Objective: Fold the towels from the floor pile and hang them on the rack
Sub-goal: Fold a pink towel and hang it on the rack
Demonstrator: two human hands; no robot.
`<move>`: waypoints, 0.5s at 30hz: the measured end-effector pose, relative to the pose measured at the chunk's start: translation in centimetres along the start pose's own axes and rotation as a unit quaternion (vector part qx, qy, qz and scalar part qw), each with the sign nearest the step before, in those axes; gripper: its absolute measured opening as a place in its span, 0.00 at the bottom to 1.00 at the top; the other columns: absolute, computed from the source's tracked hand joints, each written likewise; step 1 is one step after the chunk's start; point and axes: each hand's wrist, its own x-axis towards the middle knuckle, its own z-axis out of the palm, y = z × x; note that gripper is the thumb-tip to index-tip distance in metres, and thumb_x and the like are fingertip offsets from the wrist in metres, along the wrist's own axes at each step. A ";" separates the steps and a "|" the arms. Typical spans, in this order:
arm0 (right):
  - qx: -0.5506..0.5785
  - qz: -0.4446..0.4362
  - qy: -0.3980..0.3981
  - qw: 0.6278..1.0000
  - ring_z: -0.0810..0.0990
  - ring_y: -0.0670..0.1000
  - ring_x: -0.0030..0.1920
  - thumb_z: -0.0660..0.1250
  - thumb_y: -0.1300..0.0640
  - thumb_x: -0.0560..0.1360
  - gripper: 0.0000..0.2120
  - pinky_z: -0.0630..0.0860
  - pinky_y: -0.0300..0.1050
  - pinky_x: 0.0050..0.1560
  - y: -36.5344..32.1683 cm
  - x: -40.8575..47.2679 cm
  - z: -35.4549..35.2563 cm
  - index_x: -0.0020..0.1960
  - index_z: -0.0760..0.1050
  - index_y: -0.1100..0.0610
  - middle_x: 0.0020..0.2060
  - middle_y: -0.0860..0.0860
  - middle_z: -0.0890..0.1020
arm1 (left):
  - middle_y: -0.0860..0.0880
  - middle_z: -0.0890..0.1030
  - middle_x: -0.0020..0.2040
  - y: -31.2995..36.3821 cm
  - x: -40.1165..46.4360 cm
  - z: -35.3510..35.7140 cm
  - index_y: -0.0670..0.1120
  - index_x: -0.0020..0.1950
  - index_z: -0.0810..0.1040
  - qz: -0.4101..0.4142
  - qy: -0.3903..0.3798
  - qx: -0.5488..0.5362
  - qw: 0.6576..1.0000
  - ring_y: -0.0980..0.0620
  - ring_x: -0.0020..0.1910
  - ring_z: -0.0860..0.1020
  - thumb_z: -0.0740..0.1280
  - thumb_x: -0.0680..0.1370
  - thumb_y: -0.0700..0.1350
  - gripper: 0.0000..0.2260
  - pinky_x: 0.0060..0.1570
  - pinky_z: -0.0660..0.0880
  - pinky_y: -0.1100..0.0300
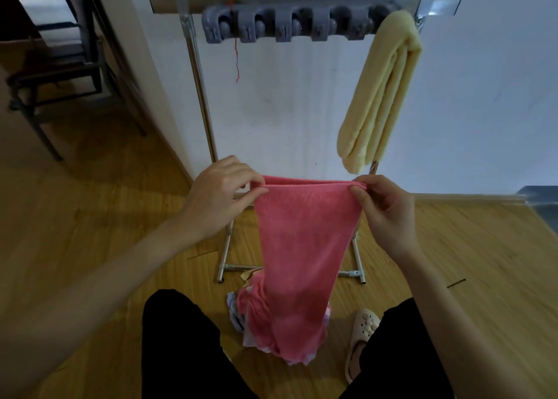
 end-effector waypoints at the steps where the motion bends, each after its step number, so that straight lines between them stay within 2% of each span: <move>1: -0.007 -0.002 0.001 1.000 0.79 0.40 0.41 0.67 0.64 0.75 0.05 0.75 0.32 0.43 -0.1 0.1 0.1 0.48 0.79 0.56 0.39 0.43 0.82 | 0.50 0.81 0.40 0.1 -0.1 0.2 0.44 0.48 0.82 0.002 0.000 0.013 1.000 0.54 0.40 0.76 0.67 0.75 0.50 0.10 0.39 0.73 0.61; 6: -0.038 -0.024 -0.013 0.999 0.79 0.41 0.41 0.67 0.62 0.76 0.04 0.74 0.31 0.44 -1.1 0.5 0.9 0.49 0.78 0.55 0.39 0.40 0.80 | 0.49 0.81 0.39 0.7 -0.5 1.3 0.43 0.56 0.80 -0.024 -0.014 0.039 0.999 0.51 0.38 0.77 0.69 0.75 0.49 0.13 0.37 0.75 0.58; 10: -0.056 -0.032 -0.021 0.998 0.78 0.41 0.41 0.67 0.61 0.76 0.04 0.74 0.33 0.43 -1.3 0.5 1.1 0.50 0.79 0.56 0.40 0.42 0.81 | 0.50 0.83 0.41 0.0 -0.3 2.0 0.45 0.49 0.84 -0.067 -0.006 0.032 0.997 0.50 0.42 0.78 0.69 0.75 0.49 0.09 0.44 0.74 0.55; 15: -0.045 -0.012 0.015 0.999 0.78 0.41 0.39 0.67 0.62 0.76 0.03 0.74 0.32 0.40 -1.0 0.3 1.6 0.49 0.78 0.58 0.38 0.43 0.80 | 0.49 0.79 0.38 0.7 -0.6 3.3 0.47 0.46 0.84 -0.043 0.083 0.119 0.988 0.48 0.41 0.76 0.71 0.76 0.47 0.05 0.49 0.66 0.54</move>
